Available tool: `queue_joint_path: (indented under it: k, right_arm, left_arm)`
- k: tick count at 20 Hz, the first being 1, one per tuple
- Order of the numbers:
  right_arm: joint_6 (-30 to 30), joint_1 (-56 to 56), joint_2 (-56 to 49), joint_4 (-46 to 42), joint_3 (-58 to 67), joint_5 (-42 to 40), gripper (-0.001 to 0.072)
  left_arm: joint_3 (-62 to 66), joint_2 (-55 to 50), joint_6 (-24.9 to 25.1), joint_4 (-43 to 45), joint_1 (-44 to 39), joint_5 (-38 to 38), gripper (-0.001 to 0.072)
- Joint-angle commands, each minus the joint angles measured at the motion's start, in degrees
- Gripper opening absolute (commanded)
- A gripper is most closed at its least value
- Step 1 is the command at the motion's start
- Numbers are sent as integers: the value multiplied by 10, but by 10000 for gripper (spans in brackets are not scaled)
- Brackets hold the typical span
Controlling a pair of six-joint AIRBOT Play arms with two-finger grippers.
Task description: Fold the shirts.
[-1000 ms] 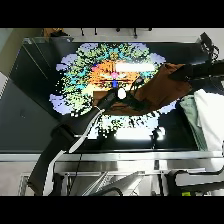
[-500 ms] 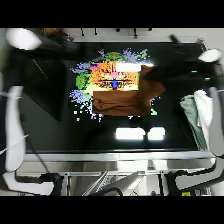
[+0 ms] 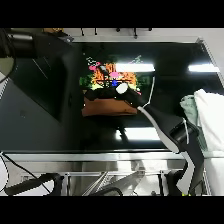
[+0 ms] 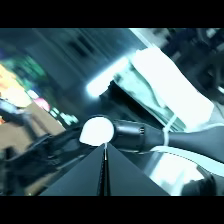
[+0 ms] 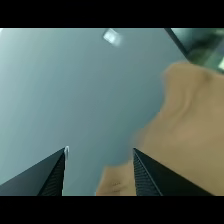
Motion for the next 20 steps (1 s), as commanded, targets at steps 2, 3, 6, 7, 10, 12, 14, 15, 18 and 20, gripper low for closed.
queue_joint_path:
  k: [2, 3, 6, 7, 10, 12, 14, 15, 18, 20]
  right_arm:
    - [19, -37, 36, -67, 0, 59, 462]
    - [42, -71, 55, -93, 0, 97, 465]
    - [132, -187, 88, -181, 0, 219, 712]
    - [156, -228, 89, -203, 0, 265, 711]
    - [184, -308, 76, -224, -30, 328, 712]
    - [184, -322, 57, -225, -61, 324, 712]
    - [184, -322, 27, -224, -65, 323, 711]
    - [184, -321, 15, -219, -65, 321, 711]
    - [183, -314, -19, -188, -65, 321, 711]
    - [155, -304, -32, -146, -65, 320, 708]
  left_arm:
    - [-94, 34, 6, -12, -5, -4, 14]
    - [-112, 42, 6, -12, 0, 1, 14]
    - [-148, 64, 6, -12, 21, 2, 14]
    - [-159, 72, 6, -12, 28, 2, 14]
    - [-186, 97, 17, -12, 46, 3, 14]
    - [-206, 115, 16, -12, 56, 10, 14]
    - [-220, 130, 16, -12, 66, 9, 15]
    - [-221, 136, 17, -11, 70, 7, 14]
    - [-221, 151, 17, -12, 80, 5, 14]
    - [-221, 156, 17, -11, 80, 5, 14]
